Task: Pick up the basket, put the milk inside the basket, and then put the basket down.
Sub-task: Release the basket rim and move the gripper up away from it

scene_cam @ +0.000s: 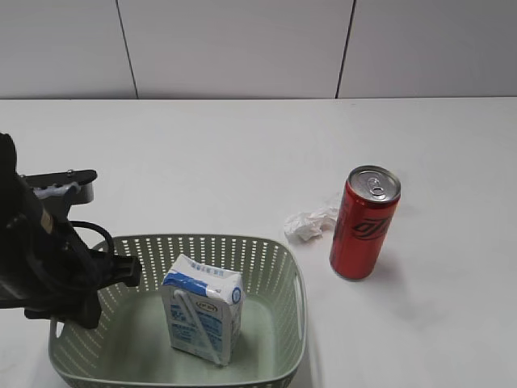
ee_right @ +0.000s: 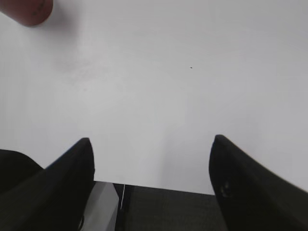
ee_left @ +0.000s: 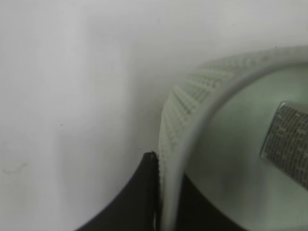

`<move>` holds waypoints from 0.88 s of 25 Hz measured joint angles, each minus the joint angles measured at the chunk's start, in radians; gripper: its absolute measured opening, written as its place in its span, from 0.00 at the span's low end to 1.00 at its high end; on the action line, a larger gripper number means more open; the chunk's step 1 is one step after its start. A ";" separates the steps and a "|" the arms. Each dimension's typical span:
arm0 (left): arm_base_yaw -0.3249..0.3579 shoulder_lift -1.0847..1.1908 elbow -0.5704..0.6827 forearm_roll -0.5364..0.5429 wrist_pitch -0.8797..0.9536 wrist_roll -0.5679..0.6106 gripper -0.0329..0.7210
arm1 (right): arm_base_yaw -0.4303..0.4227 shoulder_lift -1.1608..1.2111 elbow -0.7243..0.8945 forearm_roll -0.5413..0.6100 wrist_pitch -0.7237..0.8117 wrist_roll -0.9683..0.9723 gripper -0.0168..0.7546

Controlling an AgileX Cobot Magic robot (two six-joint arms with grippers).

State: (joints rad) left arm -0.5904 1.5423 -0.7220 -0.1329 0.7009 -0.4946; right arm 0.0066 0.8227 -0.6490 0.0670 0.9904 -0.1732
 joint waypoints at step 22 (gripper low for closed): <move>0.000 0.000 0.000 -0.014 0.001 0.000 0.04 | 0.000 -0.708 0.230 -0.001 -0.045 0.002 0.72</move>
State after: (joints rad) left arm -0.5904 1.5423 -0.7220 -0.1474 0.7021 -0.4946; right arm 0.0066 0.1148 -0.4194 0.0660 0.9455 -0.1708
